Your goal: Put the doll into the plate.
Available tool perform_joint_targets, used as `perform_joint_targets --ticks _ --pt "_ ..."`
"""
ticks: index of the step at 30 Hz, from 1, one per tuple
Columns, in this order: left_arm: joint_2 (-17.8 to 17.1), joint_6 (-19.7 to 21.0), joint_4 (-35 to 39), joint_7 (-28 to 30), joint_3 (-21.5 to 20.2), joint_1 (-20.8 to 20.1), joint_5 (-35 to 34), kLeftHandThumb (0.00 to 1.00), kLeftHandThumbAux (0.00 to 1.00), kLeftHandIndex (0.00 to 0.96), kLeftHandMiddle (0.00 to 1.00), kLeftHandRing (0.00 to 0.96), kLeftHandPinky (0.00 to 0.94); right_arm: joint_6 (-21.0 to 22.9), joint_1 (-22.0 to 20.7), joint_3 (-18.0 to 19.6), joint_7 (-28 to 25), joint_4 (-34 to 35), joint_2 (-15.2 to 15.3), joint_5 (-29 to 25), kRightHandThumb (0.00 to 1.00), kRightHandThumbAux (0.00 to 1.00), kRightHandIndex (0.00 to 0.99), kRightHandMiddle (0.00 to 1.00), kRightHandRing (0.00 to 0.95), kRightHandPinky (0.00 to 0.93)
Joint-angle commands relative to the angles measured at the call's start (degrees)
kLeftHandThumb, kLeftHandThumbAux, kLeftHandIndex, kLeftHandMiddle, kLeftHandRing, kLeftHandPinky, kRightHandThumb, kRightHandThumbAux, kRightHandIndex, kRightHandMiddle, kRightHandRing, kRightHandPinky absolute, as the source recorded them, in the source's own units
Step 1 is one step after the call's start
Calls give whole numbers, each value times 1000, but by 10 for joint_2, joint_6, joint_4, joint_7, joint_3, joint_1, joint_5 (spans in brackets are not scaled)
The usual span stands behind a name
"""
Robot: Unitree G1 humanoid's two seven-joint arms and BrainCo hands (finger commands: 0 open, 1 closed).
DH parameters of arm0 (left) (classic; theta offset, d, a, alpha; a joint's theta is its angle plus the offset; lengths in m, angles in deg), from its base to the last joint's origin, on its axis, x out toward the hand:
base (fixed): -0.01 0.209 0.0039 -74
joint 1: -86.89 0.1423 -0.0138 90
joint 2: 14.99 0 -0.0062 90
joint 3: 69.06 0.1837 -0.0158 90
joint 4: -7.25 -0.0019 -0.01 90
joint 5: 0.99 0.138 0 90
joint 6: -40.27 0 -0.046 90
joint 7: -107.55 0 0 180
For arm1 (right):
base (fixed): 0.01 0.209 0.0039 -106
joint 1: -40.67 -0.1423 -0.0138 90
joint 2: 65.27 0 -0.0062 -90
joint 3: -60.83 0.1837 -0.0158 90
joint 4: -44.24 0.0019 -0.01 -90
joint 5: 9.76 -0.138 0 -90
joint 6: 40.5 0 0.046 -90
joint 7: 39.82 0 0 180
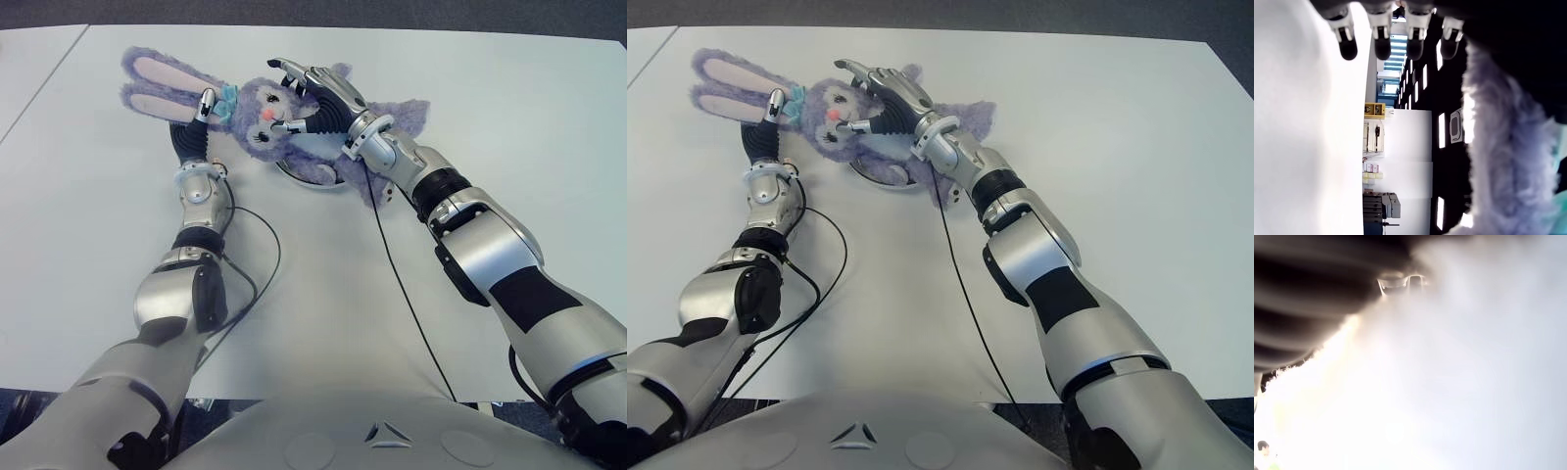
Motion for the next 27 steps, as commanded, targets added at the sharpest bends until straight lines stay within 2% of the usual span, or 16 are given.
perform_joint_targets --ticks 1,27 --pt "63 80 -99 -22 -12 181 -18 0 497 0 8 23 39 32 37 -26 -6 -36 3 35 133 361 0 0 0 0" --pt "74 80 -100 -27 -4 174 -13 0 464 0 11 24 43 47 14 -51 29 -40 12 56 132 376 0 0 0 0"
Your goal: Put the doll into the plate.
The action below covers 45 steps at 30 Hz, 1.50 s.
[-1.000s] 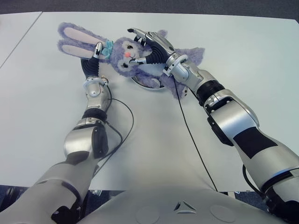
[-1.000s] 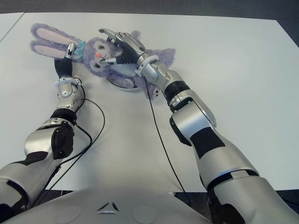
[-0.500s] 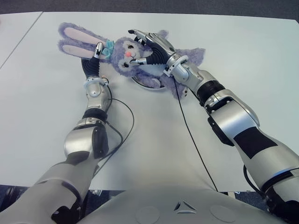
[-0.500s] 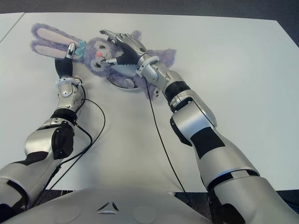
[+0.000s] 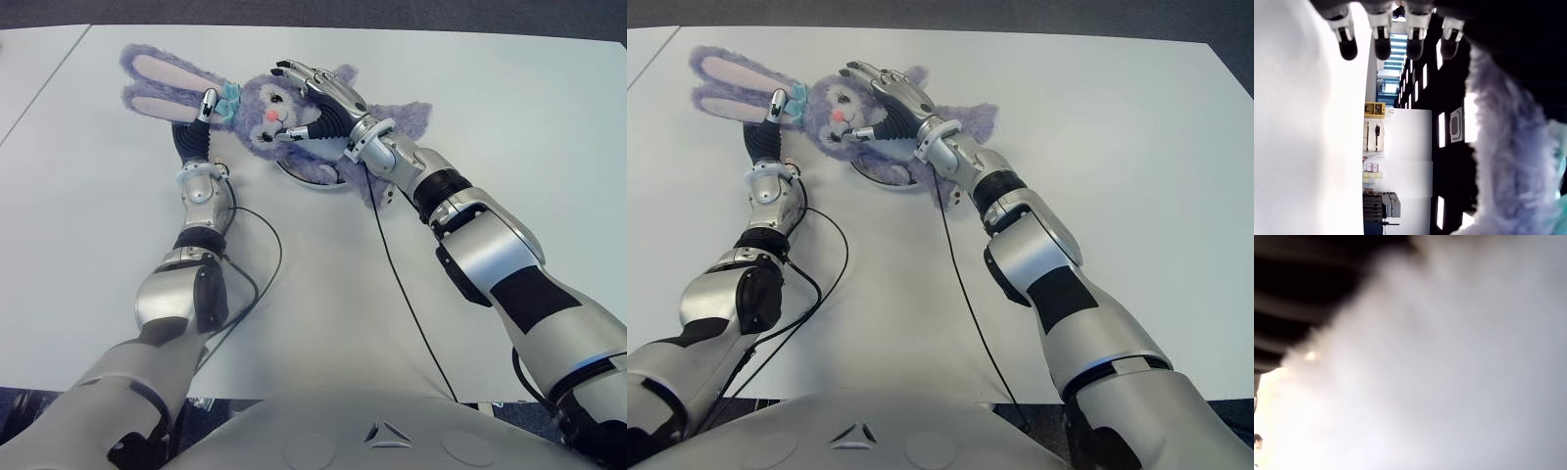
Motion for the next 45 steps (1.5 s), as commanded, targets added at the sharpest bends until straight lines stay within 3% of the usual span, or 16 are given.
perform_joint_targets --ticks 1,6,18,23,28,45 --pt "71 80 -100 -24 -8 175 -14 0 463 0 12 24 43 31 12 -21 -4 -30 8 34 131 376 0 0 0 0" --pt "74 79 -100 -21 -6 172 -13 0 453 0 9 22 41 29 -18 -10 -10 -26 8 26 126 375 0 0 0 0" --pt "76 87 -100 -24 -2 168 -10 0 449 0 9 19 32 19 -43 9 -6 -18 14 9 97 371 0 0 0 0" --pt "80 81 -100 -27 2 169 -8 0 446 0 5 18 31 -4 -49 21 14 3 23 1 80 368 0 0 0 0" --pt "81 75 -99 -28 5 171 -5 0 437 0 2 17 35 -42 -37 30 85 53 35 11 46 374 0 0 0 0" --pt "78 88 -101 -28 7 171 -3 0 469 0 7 20 27 -88 -14 37 220 67 25 28 0 414 0 0 0 0"
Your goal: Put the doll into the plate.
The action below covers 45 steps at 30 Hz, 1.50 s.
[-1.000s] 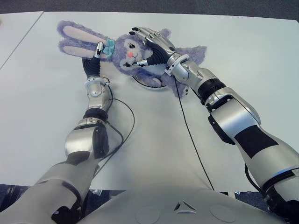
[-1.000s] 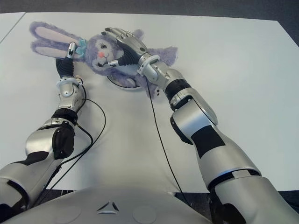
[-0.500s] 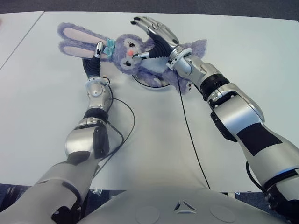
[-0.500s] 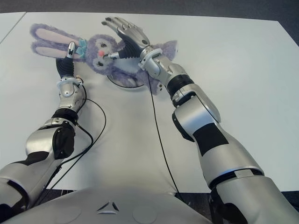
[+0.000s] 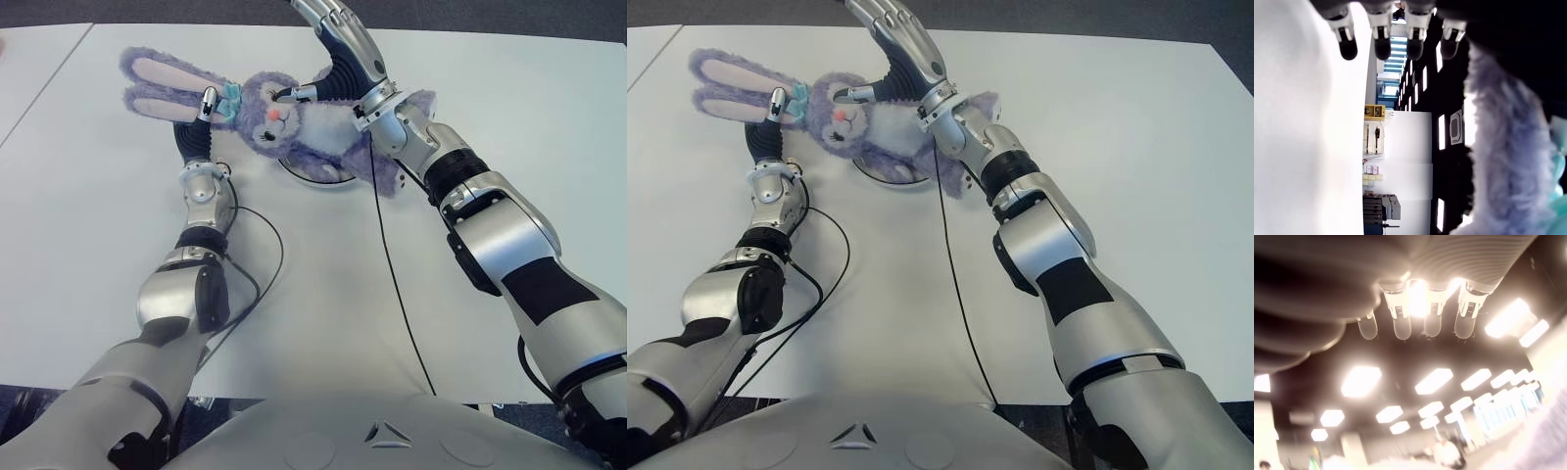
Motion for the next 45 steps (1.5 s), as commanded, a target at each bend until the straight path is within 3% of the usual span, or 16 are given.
perform_joint_targets --ticks 1,9,17,41,45 --pt "74 88 -101 -20 3 173 -4 0 470 0 7 20 27 -31 16 -1 73 9 -2 27 0 415 0 0 0 0" --pt "74 88 -101 -19 1 173 -6 0 493 0 10 22 32 -45 14 -13 158 13 3 57 0 455 0 0 0 0" --pt "75 92 -102 -16 -1 172 -9 0 503 0 11 24 33 -64 8 -12 203 15 11 73 0 476 0 0 0 0" --pt "76 95 -102 -16 -4 169 -12 0 488 0 16 29 41 -117 14 11 308 48 48 84 0 537 0 1 0 0" --pt "76 97 -102 -14 -8 169 -15 0 485 0 16 28 38 -158 17 40 298 59 68 51 0 522 0 4 0 0"
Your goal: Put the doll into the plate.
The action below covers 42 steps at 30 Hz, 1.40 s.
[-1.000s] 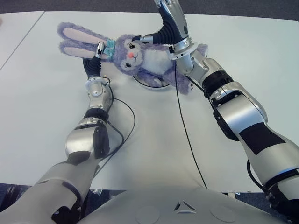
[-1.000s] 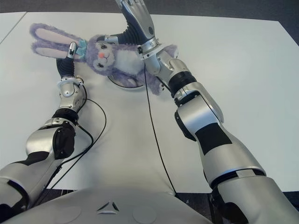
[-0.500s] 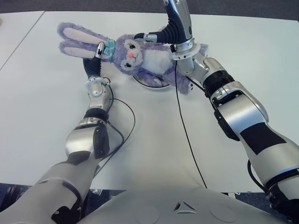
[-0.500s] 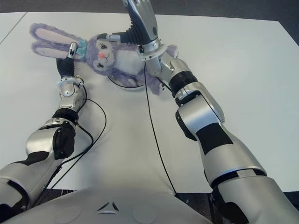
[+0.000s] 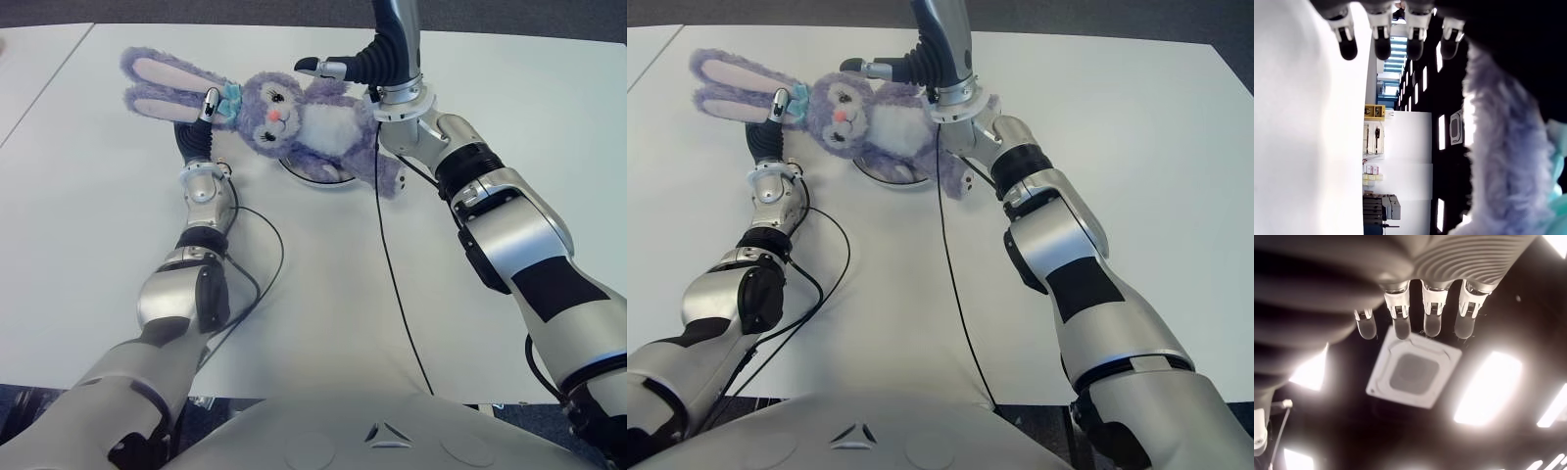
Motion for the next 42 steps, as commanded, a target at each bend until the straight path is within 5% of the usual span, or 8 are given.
perform_joint_targets --ticks 1,10,27,33,39,42 --pt "75 97 -102 -14 -8 169 -15 0 485 0 16 28 38 -62 17 39 16 19 34 -17 0 517 0 5 0 0" --pt "75 95 -102 -16 -6 170 -13 0 485 0 16 27 36 -100 24 82 3 16 46 -47 0 480 0 18 0 0" --pt "75 95 -102 -16 1 170 -6 0 477 0 13 26 40 -92 44 159 1 57 63 -72 0 531 2 16 0 0" --pt "76 92 -102 -13 2 170 -6 0 466 0 14 29 42 -136 18 198 -73 29 73 -155 0 608 32 37 7 33" --pt "76 93 -102 -12 1 170 -7 0 461 0 18 31 41 -131 9 224 -130 8 79 -202 0 653 49 47 12 36" --pt "76 94 -102 -12 0 169 -8 0 458 0 19 31 41 -121 11 246 -202 -14 93 -257 0 674 54 48 14 41"
